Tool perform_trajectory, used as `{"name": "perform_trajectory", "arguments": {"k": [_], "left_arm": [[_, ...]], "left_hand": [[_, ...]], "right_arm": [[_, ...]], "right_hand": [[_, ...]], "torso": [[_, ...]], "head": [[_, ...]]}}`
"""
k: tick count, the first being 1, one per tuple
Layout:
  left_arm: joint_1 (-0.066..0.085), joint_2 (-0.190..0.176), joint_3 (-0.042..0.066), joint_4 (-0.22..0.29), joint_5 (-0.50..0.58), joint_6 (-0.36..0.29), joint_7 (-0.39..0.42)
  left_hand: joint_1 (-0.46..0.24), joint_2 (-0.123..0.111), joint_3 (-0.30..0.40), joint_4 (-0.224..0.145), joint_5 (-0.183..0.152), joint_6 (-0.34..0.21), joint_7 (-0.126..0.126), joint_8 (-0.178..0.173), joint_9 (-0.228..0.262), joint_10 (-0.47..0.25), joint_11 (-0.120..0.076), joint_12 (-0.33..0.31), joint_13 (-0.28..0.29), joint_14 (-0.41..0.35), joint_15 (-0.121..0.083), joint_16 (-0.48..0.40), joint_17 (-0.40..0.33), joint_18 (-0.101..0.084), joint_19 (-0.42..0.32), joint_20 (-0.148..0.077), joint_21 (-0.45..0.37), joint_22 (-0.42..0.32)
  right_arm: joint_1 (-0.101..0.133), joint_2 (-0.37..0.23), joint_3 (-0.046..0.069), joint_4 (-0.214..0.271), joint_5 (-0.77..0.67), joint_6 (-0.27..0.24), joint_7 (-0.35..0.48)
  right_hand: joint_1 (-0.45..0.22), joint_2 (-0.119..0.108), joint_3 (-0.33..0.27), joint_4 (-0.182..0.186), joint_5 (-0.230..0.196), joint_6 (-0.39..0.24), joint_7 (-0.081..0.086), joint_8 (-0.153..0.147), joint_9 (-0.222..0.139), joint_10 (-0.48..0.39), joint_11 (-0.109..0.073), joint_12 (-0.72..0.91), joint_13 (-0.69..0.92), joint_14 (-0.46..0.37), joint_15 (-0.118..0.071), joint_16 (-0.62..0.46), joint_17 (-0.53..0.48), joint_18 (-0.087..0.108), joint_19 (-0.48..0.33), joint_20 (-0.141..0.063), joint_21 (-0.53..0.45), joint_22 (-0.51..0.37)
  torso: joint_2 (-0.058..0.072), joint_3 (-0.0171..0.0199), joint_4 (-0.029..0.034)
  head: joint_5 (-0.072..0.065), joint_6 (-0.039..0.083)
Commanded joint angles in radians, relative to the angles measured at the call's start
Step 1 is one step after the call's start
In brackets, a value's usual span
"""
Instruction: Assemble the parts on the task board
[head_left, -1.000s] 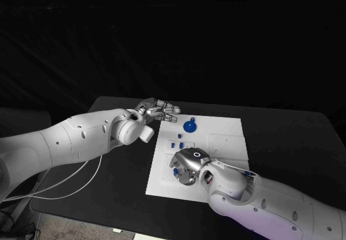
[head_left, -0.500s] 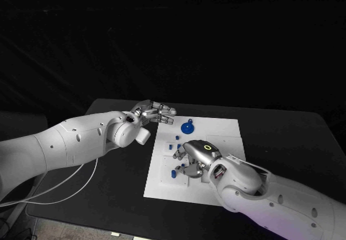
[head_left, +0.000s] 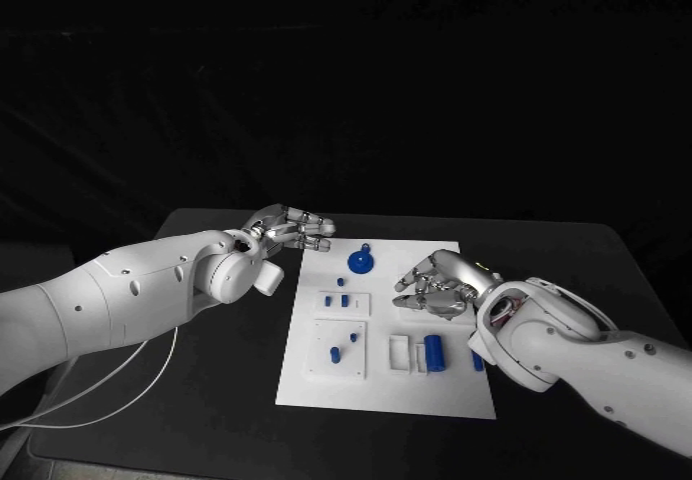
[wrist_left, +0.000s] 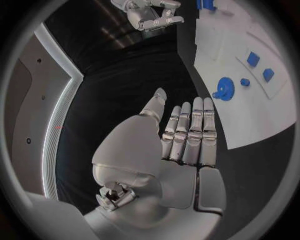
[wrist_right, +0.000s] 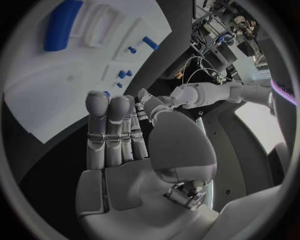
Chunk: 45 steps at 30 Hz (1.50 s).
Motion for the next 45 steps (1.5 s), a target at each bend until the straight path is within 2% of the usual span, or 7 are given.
{"name": "perform_trajectory", "arguments": {"k": [1,5,10,11,15,36,45], "left_arm": [[-0.003,-0.007,0.001,0.006,-0.013,-0.004,0.047],[-0.007,-0.015,0.001,0.012,-0.012,-0.006,0.055],[-0.010,-0.026,0.001,0.025,-0.010,-0.009,0.061],[-0.010,-0.028,0.001,0.028,-0.010,-0.010,0.062],[-0.011,-0.040,0.001,0.040,-0.010,-0.014,0.063],[-0.015,-0.054,0.001,0.067,-0.007,-0.012,0.065],[-0.016,-0.053,0.001,0.065,-0.007,-0.006,0.058]], "left_hand": [[0.006,0.002,0.000,0.005,0.005,0.005,0.000,-0.002,0.001,-0.001,-0.002,0.001,0.001,-0.005,-0.002,-0.003,0.001,-0.016,-0.002,0.001,0.001,-0.001],[0.003,0.003,-0.001,0.005,0.005,0.006,0.000,-0.002,0.001,0.000,-0.003,0.001,0.001,-0.005,-0.002,-0.004,0.001,-0.016,-0.002,0.001,0.001,-0.001],[0.003,0.003,-0.001,0.005,0.005,0.006,0.000,-0.002,0.001,0.000,-0.003,0.001,0.001,-0.005,-0.002,-0.004,0.001,-0.016,-0.002,0.001,0.001,-0.001],[0.003,0.003,-0.001,0.005,0.005,0.006,0.000,-0.002,0.001,0.000,-0.003,0.001,0.001,-0.005,-0.002,-0.004,0.001,-0.016,-0.002,0.001,0.001,-0.001],[0.003,0.004,-0.001,0.003,0.005,0.005,0.000,-0.002,0.001,0.000,-0.003,0.001,0.001,-0.005,-0.002,-0.003,0.001,-0.016,-0.001,0.001,0.001,-0.001],[-0.002,0.004,-0.003,0.000,0.004,-0.005,0.001,-0.002,0.000,0.000,-0.002,0.001,0.001,-0.006,-0.002,-0.003,0.001,-0.016,-0.002,0.001,0.001,-0.001],[-0.005,0.004,-0.005,0.000,0.003,-0.008,0.002,-0.003,0.000,-0.001,-0.002,0.001,0.001,-0.007,-0.001,-0.003,0.001,-0.017,-0.003,0.002,0.001,-0.001]], "right_arm": [[0.014,-0.028,0.001,-0.010,0.177,0.142,-0.048],[0.025,-0.058,0.002,-0.031,0.223,0.240,-0.120],[0.031,-0.085,0.002,-0.054,0.301,0.396,-0.284],[0.031,-0.087,0.002,-0.056,0.313,0.411,-0.311],[0.032,-0.089,0.000,-0.060,0.355,0.449,-0.388],[0.033,-0.046,-0.050,-0.081,0.373,0.442,-0.475],[0.031,-0.012,-0.064,-0.096,0.359,0.378,-0.458]], "right_hand": [[-0.033,-0.006,0.000,0.059,-0.041,-0.009,-0.005,0.000,0.006,0.040,0.002,0.097,0.146,0.000,0.006,0.070,0.092,-0.014,0.057,0.001,0.041,0.027],[-0.041,-0.010,0.001,0.119,-0.045,-0.013,-0.006,0.000,0.029,0.091,0.004,0.186,0.304,0.005,0.009,0.126,0.191,-0.017,0.059,0.004,0.114,0.080],[-0.090,0.009,-0.040,0.117,0.065,-0.059,0.007,0.001,0.040,0.111,0.011,0.190,0.362,0.011,0.013,0.150,0.246,-0.013,0.057,0.009,0.134,0.105],[-0.090,0.048,-0.105,0.084,0.071,-0.063,0.006,0.004,0.048,0.114,0.012,0.179,0.375,0.010,0.014,0.150,0.263,-0.008,0.058,0.012,0.126,0.106],[-0.118,0.063,-0.126,0.080,0.073,-0.073,0.009,0.000,0.053,0.125,0.013,0.171,0.397,0.017,0.016,0.157,0.289,-0.010,0.060,0.013,0.139,0.123],[-0.152,0.053,-0.141,0.101,0.074,-0.119,0.019,0.000,0.064,0.135,0.019,0.162,0.418,0.021,0.019,0.166,0.312,-0.007,0.061,0.016,0.148,0.138],[-0.140,0.009,-0.152,0.151,0.060,-0.178,0.034,0.000,0.062,0.134,0.029,0.161,0.429,0.021,0.025,0.168,0.320,0.000,0.062,0.022,0.145,0.144]], "torso": [[-0.001,0.0000,-0.0034],[-0.005,0.0001,-0.0044],[-0.006,-0.0004,-0.0055],[-0.005,-0.0002,-0.0070],[-0.004,-0.0009,-0.0093],[-0.005,-0.0021,-0.0118],[-0.004,-0.0028,-0.0102]], "head": [[-0.017,0.010],[-0.025,0.008],[-0.028,0.005],[-0.029,0.005],[-0.035,0.005],[-0.037,-0.003],[-0.036,-0.005]]}}
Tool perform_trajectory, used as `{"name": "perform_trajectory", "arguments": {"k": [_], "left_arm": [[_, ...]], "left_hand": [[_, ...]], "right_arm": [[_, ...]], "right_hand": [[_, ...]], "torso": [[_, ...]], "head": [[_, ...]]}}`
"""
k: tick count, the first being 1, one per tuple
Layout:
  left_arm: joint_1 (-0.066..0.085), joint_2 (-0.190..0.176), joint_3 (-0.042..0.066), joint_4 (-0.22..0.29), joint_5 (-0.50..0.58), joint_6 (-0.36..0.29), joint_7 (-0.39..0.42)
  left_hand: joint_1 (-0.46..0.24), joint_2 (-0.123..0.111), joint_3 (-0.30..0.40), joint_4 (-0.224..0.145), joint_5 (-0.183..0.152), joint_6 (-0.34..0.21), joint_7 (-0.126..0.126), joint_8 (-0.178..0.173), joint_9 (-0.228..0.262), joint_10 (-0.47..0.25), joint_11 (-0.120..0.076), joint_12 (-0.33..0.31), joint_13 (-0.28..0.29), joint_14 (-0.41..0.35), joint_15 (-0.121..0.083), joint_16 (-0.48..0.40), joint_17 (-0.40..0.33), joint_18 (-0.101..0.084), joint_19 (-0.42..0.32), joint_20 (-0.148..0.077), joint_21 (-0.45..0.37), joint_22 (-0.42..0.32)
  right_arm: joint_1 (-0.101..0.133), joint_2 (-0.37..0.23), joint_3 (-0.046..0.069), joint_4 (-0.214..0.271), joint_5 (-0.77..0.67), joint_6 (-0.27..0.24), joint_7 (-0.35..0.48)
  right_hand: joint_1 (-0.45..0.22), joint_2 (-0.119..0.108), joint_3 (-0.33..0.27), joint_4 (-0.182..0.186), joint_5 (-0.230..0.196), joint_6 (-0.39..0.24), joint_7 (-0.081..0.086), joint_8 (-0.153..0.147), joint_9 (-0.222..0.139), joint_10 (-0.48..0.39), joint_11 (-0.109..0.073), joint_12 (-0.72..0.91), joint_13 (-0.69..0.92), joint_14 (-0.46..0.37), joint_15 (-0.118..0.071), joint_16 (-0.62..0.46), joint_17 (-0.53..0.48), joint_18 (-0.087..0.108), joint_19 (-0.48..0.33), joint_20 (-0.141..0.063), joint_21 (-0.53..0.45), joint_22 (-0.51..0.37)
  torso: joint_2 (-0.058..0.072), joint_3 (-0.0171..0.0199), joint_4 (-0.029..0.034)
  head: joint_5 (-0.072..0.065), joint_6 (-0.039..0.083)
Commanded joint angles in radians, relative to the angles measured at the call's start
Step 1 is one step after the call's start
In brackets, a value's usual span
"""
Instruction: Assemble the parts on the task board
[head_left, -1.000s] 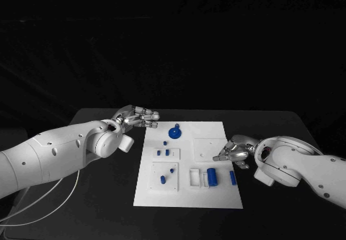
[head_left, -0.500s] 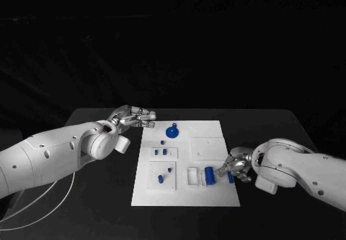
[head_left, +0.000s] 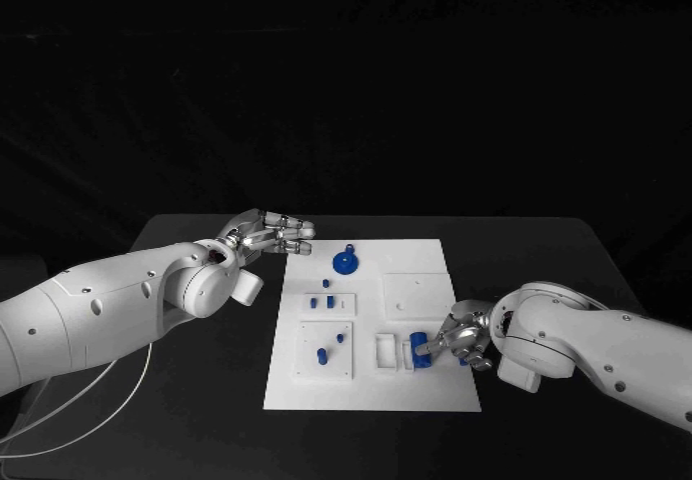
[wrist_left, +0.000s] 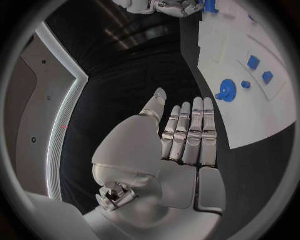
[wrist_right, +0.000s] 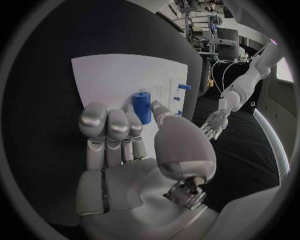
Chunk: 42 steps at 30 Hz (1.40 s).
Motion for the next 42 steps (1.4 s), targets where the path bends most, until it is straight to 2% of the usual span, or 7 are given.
{"name": "perform_trajectory", "arguments": {"k": [1,9,14,19,33,38,42], "left_arm": [[-0.001,0.002,0.001,0.002,0.000,0.007,0.008],[-0.001,0.005,0.001,-0.003,0.004,0.010,0.000],[-0.002,0.005,0.001,-0.003,0.010,0.012,-0.006],[-0.002,0.006,0.001,-0.006,0.019,0.015,-0.013],[-0.002,0.006,0.001,-0.009,0.023,0.020,-0.022],[-0.002,0.006,0.001,-0.010,0.023,0.022,-0.023],[-0.002,0.005,0.001,-0.010,0.023,0.025,-0.025]], "left_hand": [[-0.006,0.004,-0.006,0.000,0.003,-0.012,0.003,-0.003,0.000,-0.002,-0.002,0.001,0.001,-0.007,-0.001,-0.003,0.001,-0.017,-0.003,0.002,0.001,-0.001],[-0.010,0.002,-0.009,0.002,-0.002,-0.016,0.003,-0.003,0.000,-0.003,-0.001,0.001,0.001,-0.007,-0.001,-0.003,0.001,-0.017,-0.003,0.002,0.001,-0.001],[-0.010,0.002,-0.009,0.003,-0.002,-0.017,0.003,-0.003,0.000,-0.003,-0.001,0.001,0.001,-0.007,-0.001,-0.003,0.001,-0.017,-0.003,0.002,0.001,-0.001],[-0.008,0.003,-0.010,0.004,0.001,-0.013,0.003,-0.003,0.000,-0.003,-0.001,0.001,0.001,-0.007,-0.001,-0.003,0.001,-0.016,-0.003,0.002,0.001,-0.001],[-0.008,0.003,-0.010,0.004,0.001,-0.013,0.003,-0.003,0.000,-0.003,-0.001,0.001,0.001,-0.007,-0.001,-0.003,0.001,-0.016,-0.003,0.002,0.000,-0.002],[-0.008,0.003,-0.010,0.004,0.001,-0.013,0.003,-0.003,0.000,-0.003,-0.001,0.001,0.001,-0.007,-0.001,-0.003,0.001,-0.016,-0.003,0.002,0.000,-0.002],[-0.007,0.004,-0.010,0.004,0.006,-0.008,0.002,-0.002,0.000,-0.003,-0.001,0.001,0.001,-0.007,-0.001,-0.003,0.001,-0.016,-0.003,0.002,0.001,-0.001]], "right_arm": [[-0.003,0.012,-0.007,-0.008,-0.013,-0.039,-0.028],[-0.007,0.029,-0.023,-0.024,-0.019,-0.036,-0.033],[-0.008,0.035,-0.032,-0.032,-0.022,-0.025,-0.037],[-0.009,0.040,-0.041,-0.041,-0.025,-0.034,-0.039],[-0.009,0.058,-0.057,-0.073,-0.029,-0.075,-0.027],[-0.009,0.050,-0.059,-0.063,-0.025,-0.106,-0.017],[-0.009,0.041,-0.059,-0.049,-0.015,-0.140,-0.005]], "right_hand": [[0.002,-0.006,-0.016,0.006,0.002,-0.019,0.006,-0.006,-0.006,0.001,0.006,-0.004,0.002,0.001,0.005,0.006,0.003,0.005,0.058,0.011,-0.001,0.001],[0.006,-0.018,-0.035,0.029,-0.007,-0.049,0.014,-0.007,-0.032,-0.005,0.012,-0.007,0.000,0.001,0.010,0.004,0.003,0.009,0.058,0.016,-0.003,0.002],[0.011,0.006,-0.061,0.002,0.000,-0.023,0.010,-0.005,-0.046,-0.005,0.009,-0.005,-0.001,0.001,0.008,0.004,0.003,0.008,0.058,0.014,-0.003,0.006],[0.008,0.022,-0.019,-0.032,-0.012,-0.007,0.007,-0.006,-0.052,-0.003,0.006,-0.005,-0.001,0.001,0.007,0.002,0.003,0.005,0.058,0.013,-0.003,0.009],[0.003,0.054,0.018,-0.093,0.039,0.003,0.006,-0.007,-0.063,-0.003,0.005,-0.006,-0.001,0.002,0.006,0.001,0.003,0.003,0.059,0.012,-0.005,0.012],[-0.012,0.052,0.044,-0.101,0.049,0.015,0.003,-0.006,-0.066,-0.001,0.002,-0.005,-0.001,0.002,0.005,0.002,0.003,0.003,0.059,0.011,-0.005,0.012],[-0.028,0.050,0.043,-0.081,0.005,0.023,0.000,-0.006,-0.065,-0.001,0.001,-0.007,-0.002,0.002,0.003,0.000,0.001,0.004,0.059,0.010,-0.007,0.011]], "torso": [[0.001,-0.0002,0.0005],[0.000,-0.0023,0.0006],[-0.001,-0.0029,-0.0018],[-0.002,-0.0035,-0.0020],[0.000,-0.0014,-0.0010],[0.000,-0.0016,-0.0010],[0.000,-0.0007,-0.0005]], "head": [[0.002,0.000],[-0.004,-0.001],[-0.002,-0.002],[-0.004,0.002],[-0.004,0.004],[-0.001,0.003],[0.002,0.003]]}}
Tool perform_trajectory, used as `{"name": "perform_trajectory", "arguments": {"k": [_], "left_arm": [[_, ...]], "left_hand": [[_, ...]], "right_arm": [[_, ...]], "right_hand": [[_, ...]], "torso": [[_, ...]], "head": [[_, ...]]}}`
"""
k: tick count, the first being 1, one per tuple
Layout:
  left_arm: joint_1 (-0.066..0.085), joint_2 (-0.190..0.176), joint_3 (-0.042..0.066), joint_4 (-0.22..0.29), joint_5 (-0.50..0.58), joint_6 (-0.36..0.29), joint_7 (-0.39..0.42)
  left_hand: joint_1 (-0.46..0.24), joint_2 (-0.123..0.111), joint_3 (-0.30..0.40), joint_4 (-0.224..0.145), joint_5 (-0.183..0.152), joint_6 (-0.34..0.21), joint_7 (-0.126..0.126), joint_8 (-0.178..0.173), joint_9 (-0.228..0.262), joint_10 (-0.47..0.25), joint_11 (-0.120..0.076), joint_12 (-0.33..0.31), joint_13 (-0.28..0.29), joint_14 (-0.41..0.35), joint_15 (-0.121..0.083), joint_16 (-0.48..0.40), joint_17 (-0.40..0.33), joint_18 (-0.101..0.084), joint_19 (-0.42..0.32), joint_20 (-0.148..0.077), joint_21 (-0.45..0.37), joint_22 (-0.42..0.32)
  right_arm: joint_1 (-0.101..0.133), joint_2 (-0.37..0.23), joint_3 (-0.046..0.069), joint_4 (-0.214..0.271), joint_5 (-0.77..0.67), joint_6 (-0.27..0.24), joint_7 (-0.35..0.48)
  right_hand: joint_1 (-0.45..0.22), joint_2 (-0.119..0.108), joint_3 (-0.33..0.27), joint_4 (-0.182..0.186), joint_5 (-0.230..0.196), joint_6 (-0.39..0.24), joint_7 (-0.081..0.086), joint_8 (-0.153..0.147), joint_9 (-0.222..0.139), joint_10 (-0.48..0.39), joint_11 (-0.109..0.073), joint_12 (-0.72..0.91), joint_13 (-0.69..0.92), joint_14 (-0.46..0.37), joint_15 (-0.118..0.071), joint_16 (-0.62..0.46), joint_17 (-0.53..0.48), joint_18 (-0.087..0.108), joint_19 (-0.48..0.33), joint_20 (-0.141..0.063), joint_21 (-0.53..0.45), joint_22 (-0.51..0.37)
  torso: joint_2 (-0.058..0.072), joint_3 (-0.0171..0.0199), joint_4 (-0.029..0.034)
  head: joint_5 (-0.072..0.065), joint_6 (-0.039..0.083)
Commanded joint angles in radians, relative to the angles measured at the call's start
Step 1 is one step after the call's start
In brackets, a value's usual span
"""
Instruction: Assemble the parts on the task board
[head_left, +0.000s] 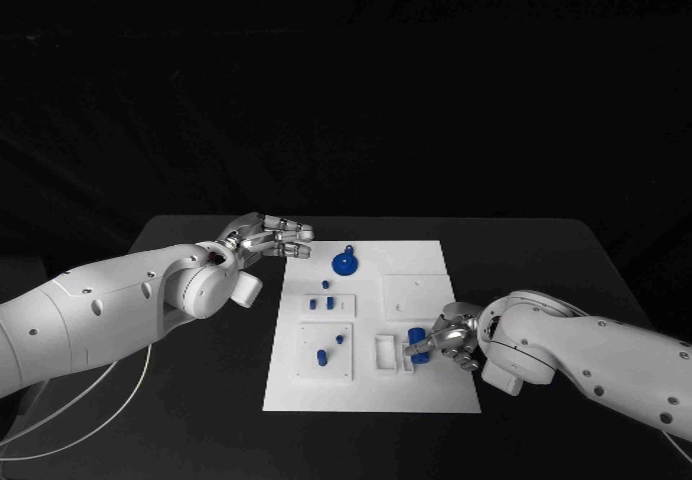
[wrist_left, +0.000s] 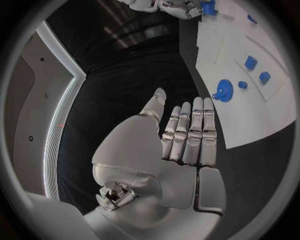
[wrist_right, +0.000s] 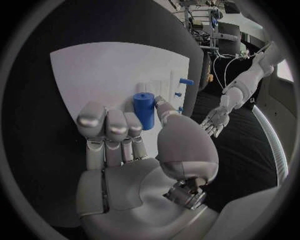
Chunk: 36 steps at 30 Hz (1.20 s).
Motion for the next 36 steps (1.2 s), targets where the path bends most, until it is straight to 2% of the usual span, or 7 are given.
{"name": "perform_trajectory", "arguments": {"k": [1,7,12,15,20,31,36], "left_arm": [[0.000,0.001,0.001,0.001,0.008,0.018,0.000],[0.000,0.000,0.001,-0.001,0.008,0.023,-0.005],[0.000,0.001,0.001,-0.007,0.006,0.026,-0.008],[0.000,0.001,0.001,-0.010,0.006,0.026,-0.008],[0.000,0.000,0.001,-0.011,0.006,0.024,-0.006],[-0.001,0.000,0.001,-0.010,0.006,0.022,-0.005],[-0.001,0.000,0.001,-0.010,0.006,0.022,-0.005]], "left_hand": [[-0.007,0.004,-0.006,0.000,0.006,0.001,0.001,-0.002,0.000,-0.003,-0.001,0.001,0.001,-0.007,-0.001,-0.003,0.001,-0.016,-0.003,0.002,0.001,-0.001],[-0.007,0.003,-0.006,0.000,0.008,0.001,0.001,-0.002,0.000,-0.003,-0.001,0.001,0.001,-0.008,-0.001,-0.003,0.001,-0.016,-0.003,0.002,0.000,-0.001],[-0.006,0.003,-0.005,-0.001,0.012,-0.001,0.001,-0.003,0.000,-0.003,-0.001,0.001,0.001,-0.008,-0.001,-0.003,0.001,-0.016,-0.003,0.002,0.000,-0.001],[-0.005,0.003,-0.004,-0.001,0.013,0.000,0.001,-0.002,0.000,-0.004,-0.001,0.001,0.001,-0.008,-0.001,-0.003,0.001,-0.016,-0.003,0.002,0.000,-0.001],[-0.005,0.003,-0.004,-0.001,0.013,0.000,0.001,-0.002,0.000,-0.004,-0.001,0.001,0.001,-0.008,-0.001,-0.003,0.001,-0.016,-0.003,0.002,0.000,-0.001],[-0.008,0.003,-0.004,0.000,0.013,-0.001,0.001,-0.003,0.000,-0.004,-0.001,0.001,0.001,-0.008,-0.001,-0.003,0.001,-0.016,-0.003,0.002,0.001,-0.001],[-0.008,0.003,-0.004,0.000,0.013,-0.001,0.001,-0.003,0.000,-0.004,-0.001,0.001,0.001,-0.008,-0.001,-0.003,0.001,-0.016,-0.003,0.002,0.001,-0.001]], "right_arm": [[-0.013,-0.010,-0.011,0.000,-0.011,-0.043,-0.037],[-0.013,-0.028,-0.006,0.028,0.002,-0.069,-0.029],[-0.013,-0.041,0.008,0.046,0.005,-0.086,-0.027],[-0.012,-0.048,0.018,0.058,0.005,-0.091,-0.026],[-0.012,-0.052,0.027,0.078,0.003,-0.096,-0.027],[-0.012,-0.040,0.030,0.109,0.003,-0.074,-0.032],[-0.012,-0.033,0.030,0.109,-0.002,-0.073,-0.035]], "right_hand": [[-0.008,0.002,-0.002,0.013,-0.014,0.013,-0.002,0.001,-0.701,0.005,-0.004,-0.002,-0.001,-0.002,0.000,-0.003,-0.001,0.020,0.059,0.003,-0.004,-0.001],[-0.007,-0.007,0.001,0.040,-0.027,0.025,-0.005,0.001,-0.702,0.006,-0.007,-0.005,-0.003,-0.002,-0.003,-0.006,-0.004,0.019,0.059,0.000,-0.005,-0.004],[-0.010,-0.009,-0.001,0.050,-0.033,0.038,-0.008,0.001,-0.700,0.004,-0.008,-0.008,-0.006,-0.002,-0.004,-0.009,-0.006,0.019,0.059,-0.001,-0.007,-0.006],[-0.009,-0.010,-0.001,0.052,-0.033,0.043,-0.010,0.001,-0.699,0.005,-0.010,-0.009,-0.006,-0.002,-0.005,-0.009,-0.007,0.019,0.059,-0.001,-0.007,-0.006],[-0.008,-0.010,0.001,0.053,-0.031,0.053,-0.013,0.001,-0.699,0.005,-0.012,-0.011,-0.008,-0.002,-0.006,-0.012,-0.009,0.017,0.059,-0.003,-0.006,-0.006],[-0.008,-0.011,0.002,0.056,-0.032,0.068,-0.019,0.001,-0.698,0.005,-0.015,-0.015,-0.010,-0.002,-0.008,-0.015,-0.010,0.014,0.058,-0.005,-0.005,-0.005],[-0.006,-0.011,0.004,0.055,-0.030,0.072,-0.020,0.001,-0.698,0.005,-0.016,-0.016,-0.011,-0.002,-0.008,-0.015,-0.010,0.013,0.058,-0.005,-0.005,-0.005]], "torso": [[0.000,0.0008,0.0005],[0.001,-0.0001,0.0003],[-0.001,-0.0013,-0.0010],[-0.001,-0.0003,-0.0009],[0.000,-0.0007,0.0001],[0.000,-0.0024,-0.0001],[0.000,-0.0017,-0.0008]], "head": [[0.004,0.000],[0.005,-0.004],[0.007,-0.001],[0.008,-0.002],[0.009,0.000],[0.013,-0.006],[0.013,-0.006]]}}
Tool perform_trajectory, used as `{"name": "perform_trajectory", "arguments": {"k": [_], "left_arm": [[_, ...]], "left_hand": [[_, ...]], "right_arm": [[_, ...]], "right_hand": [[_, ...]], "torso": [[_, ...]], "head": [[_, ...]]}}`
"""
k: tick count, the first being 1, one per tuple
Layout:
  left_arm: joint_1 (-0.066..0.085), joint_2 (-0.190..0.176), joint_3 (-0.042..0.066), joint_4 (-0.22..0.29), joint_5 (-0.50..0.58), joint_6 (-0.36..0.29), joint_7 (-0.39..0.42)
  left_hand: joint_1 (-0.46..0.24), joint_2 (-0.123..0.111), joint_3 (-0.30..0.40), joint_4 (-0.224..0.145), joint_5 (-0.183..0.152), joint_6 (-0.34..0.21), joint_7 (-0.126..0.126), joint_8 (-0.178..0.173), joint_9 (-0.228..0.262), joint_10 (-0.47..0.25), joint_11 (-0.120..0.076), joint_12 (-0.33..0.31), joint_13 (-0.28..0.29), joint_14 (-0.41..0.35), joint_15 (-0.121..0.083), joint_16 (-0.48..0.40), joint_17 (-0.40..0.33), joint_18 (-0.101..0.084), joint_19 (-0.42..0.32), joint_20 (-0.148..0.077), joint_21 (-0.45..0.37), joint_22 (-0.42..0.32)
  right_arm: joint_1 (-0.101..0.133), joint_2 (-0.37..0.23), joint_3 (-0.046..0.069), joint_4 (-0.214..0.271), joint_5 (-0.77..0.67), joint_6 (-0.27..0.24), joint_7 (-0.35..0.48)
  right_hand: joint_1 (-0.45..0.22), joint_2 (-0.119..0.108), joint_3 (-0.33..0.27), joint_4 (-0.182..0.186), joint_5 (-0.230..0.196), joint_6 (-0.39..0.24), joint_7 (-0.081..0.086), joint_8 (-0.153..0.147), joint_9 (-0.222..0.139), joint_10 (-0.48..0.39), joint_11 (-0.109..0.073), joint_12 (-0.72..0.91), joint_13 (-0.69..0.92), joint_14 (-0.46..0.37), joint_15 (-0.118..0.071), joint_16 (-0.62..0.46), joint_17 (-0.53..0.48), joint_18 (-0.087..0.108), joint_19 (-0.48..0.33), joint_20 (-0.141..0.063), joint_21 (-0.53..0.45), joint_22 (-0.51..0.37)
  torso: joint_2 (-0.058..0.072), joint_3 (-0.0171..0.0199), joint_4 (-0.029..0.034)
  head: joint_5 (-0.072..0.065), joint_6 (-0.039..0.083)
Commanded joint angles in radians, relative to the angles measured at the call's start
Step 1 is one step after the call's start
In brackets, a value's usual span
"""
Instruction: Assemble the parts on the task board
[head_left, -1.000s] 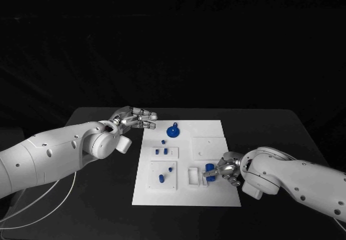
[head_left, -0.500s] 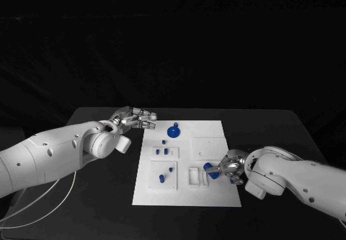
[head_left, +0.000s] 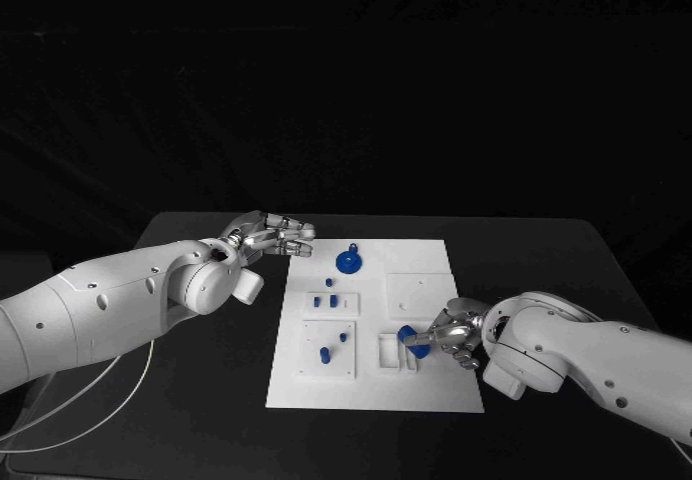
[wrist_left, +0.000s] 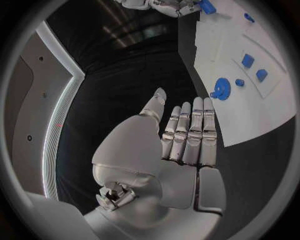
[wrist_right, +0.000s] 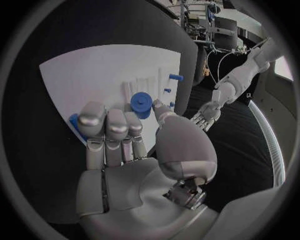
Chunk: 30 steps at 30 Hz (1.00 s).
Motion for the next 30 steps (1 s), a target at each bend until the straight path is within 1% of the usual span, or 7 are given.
{"name": "perform_trajectory", "arguments": {"k": [1,4,6,15,21,27,30], "left_arm": [[0.000,0.001,0.001,0.002,0.005,0.012,0.006],[0.000,0.001,0.001,0.002,0.005,0.013,0.006],[0.000,0.001,0.001,0.002,0.005,0.013,0.005],[0.000,0.002,0.001,0.002,0.005,0.015,0.005],[0.000,0.002,0.001,0.002,0.005,0.017,0.003],[0.000,0.002,0.001,0.003,0.005,0.019,0.002],[0.000,0.002,0.001,0.003,0.005,0.019,0.001]], "left_hand": [[-0.008,0.003,-0.004,0.000,0.003,-0.001,0.001,-0.003,0.000,-0.004,-0.001,0.001,0.001,-0.008,-0.001,-0.003,0.001,-0.016,-0.003,0.002,0.001,-0.001],[-0.008,0.003,-0.004,0.000,0.003,-0.001,0.001,-0.003,0.000,-0.004,-0.001,0.001,0.001,-0.008,-0.001,-0.003,0.001,-0.016,-0.003,0.002,0.001,-0.001],[-0.008,0.003,-0.004,0.000,0.003,-0.001,0.001,-0.003,0.000,-0.004,-0.001,0.001,0.001,-0.008,-0.001,-0.003,0.001,-0.016,-0.003,0.002,0.001,-0.001],[-0.009,0.002,-0.003,0.000,0.002,0.004,0.000,-0.002,0.000,-0.004,-0.001,0.001,0.001,-0.008,-0.001,-0.003,0.001,-0.017,-0.004,0.002,0.000,-0.001],[-0.009,0.002,-0.003,0.000,0.002,0.004,0.000,-0.002,0.000,-0.004,-0.001,0.001,0.001,-0.008,-0.001,-0.003,0.001,-0.017,-0.004,0.002,0.000,-0.001],[-0.009,0.002,-0.003,0.000,0.002,0.004,0.000,-0.002,0.000,-0.004,-0.001,0.001,0.001,-0.008,-0.001,-0.003,0.001,-0.017,-0.004,0.002,0.000,-0.001],[-0.009,0.002,-0.003,0.000,0.002,0.004,0.000,-0.002,0.000,-0.004,-0.001,0.001,0.001,-0.008,-0.001,-0.003,0.001,-0.017,-0.004,0.002,0.000,-0.001]], "right_arm": [[-0.001,0.003,0.000,0.000,-0.011,0.012,-0.006],[-0.001,0.006,0.000,0.001,-0.014,0.007,-0.004],[-0.001,0.009,0.000,0.003,-0.015,0.003,-0.003],[-0.001,0.032,0.000,0.010,-0.016,-0.007,0.004],[-0.002,0.044,-0.003,0.008,-0.012,0.000,0.006],[-0.006,0.051,-0.006,0.005,-0.009,0.007,0.005],[-0.007,0.055,-0.009,-0.003,-0.008,0.013,0.003]], "right_hand": [[0.002,-0.006,0.002,0.004,-0.003,0.008,0.001,0.005,0.001,0.003,-0.007,-0.004,-0.001,-0.002,-0.008,-0.007,-0.001,0.013,0.058,-0.005,-0.002,0.000],[0.003,-0.006,0.004,0.003,0.001,0.012,0.000,0.005,0.001,0.003,-0.008,-0.004,-0.001,-0.002,-0.009,-0.007,-0.002,0.013,0.058,-0.006,-0.001,0.000],[0.003,-0.006,0.004,0.003,0.002,0.014,-0.001,0.006,0.001,0.003,-0.008,-0.005,-0.001,-0.002,-0.009,-0.007,-0.001,0.012,0.058,-0.006,-0.002,0.000],[0.003,-0.007,0.005,0.002,0.004,0.016,-0.002,0.005,0.001,0.002,-0.009,-0.006,-0.002,-0.002,-0.010,-0.009,-0.002,0.012,0.058,-0.007,-0.005,-0.001],[0.003,-0.006,0.006,0.001,0.006,0.018,-0.002,0.005,0.000,0.003,-0.009,-0.007,-0.002,-0.002,-0.010,-0.010,-0.002,0.012,0.058,-0.007,-0.005,-0.001],[0.002,-0.006,0.005,0.000,0.006,0.020,-0.002,0.005,0.000,0.002,-0.009,-0.009,-0.003,-0.002,-0.010,-0.012,-0.003,0.011,0.058,-0.007,-0.006,-0.001],[0.001,-0.006,0.004,0.001,0.006,0.020,-0.002,0.005,0.000,0.000,-0.009,-0.011,-0.005,-0.003,-0.010,-0.014,-0.005,0.011,0.058,-0.008,-0.007,-0.001]], "torso": [[0.000,-0.0003,-0.0007],[0.000,-0.0002,-0.0001],[0.001,0.0005,0.0001],[0.001,0.0016,0.0006],[0.001,0.0005,-0.0002],[0.001,0.0013,-0.0008],[0.000,0.0004,-0.0014]], "head": [[0.000,0.000],[0.000,-0.002],[0.001,-0.002],[0.001,0.000],[0.001,-0.001],[0.003,-0.001],[0.002,0.000]]}}
